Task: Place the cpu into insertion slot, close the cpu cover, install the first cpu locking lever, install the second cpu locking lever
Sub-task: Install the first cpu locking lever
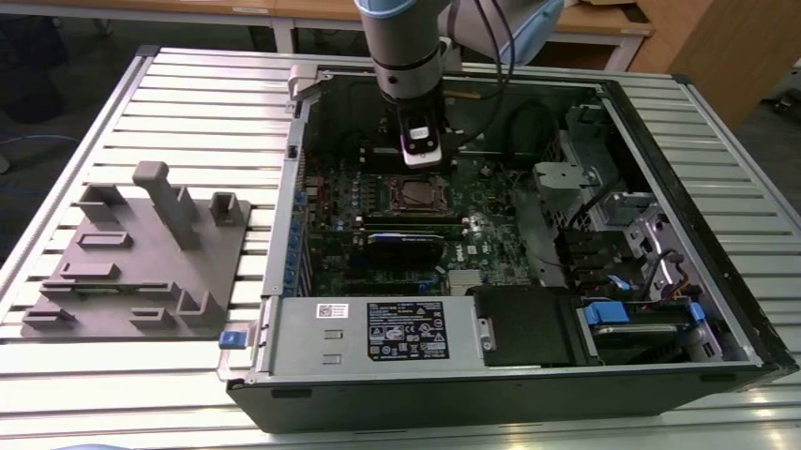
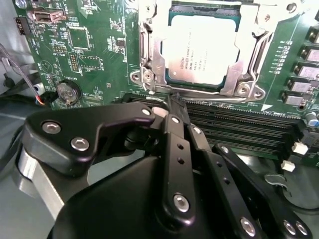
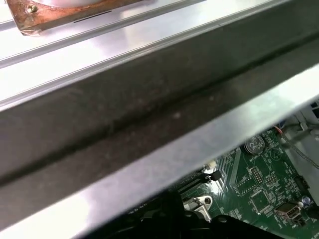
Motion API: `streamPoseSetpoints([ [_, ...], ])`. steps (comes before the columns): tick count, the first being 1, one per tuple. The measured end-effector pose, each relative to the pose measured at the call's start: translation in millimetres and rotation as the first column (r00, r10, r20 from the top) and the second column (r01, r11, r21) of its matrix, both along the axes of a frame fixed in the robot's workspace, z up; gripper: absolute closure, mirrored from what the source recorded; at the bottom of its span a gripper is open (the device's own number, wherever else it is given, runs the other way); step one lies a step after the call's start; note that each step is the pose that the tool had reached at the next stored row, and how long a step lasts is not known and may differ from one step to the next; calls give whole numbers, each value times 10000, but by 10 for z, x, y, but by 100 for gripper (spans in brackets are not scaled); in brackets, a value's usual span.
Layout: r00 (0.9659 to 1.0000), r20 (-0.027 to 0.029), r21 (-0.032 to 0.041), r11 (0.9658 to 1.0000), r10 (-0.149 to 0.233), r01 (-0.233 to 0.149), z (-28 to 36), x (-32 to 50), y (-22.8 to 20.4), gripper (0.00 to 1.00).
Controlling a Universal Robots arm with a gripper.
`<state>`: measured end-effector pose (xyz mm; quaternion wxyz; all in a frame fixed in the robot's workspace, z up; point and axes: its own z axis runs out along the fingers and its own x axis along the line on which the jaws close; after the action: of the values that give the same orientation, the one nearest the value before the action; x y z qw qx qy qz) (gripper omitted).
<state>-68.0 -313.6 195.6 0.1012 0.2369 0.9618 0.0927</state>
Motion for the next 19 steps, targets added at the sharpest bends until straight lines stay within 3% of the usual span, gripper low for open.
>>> streamPoseSetpoints([
  [6,9998,201,60,10000,-15,14,-2,-37,4,89],
  [8,9997,245,85,10000,-26,24,-4,-36,4,89],
  [13,9996,296,127,9999,-41,37,-9,-37,4,89],
  [19,9995,299,136,9999,-42,38,-11,-37,4,89],
])
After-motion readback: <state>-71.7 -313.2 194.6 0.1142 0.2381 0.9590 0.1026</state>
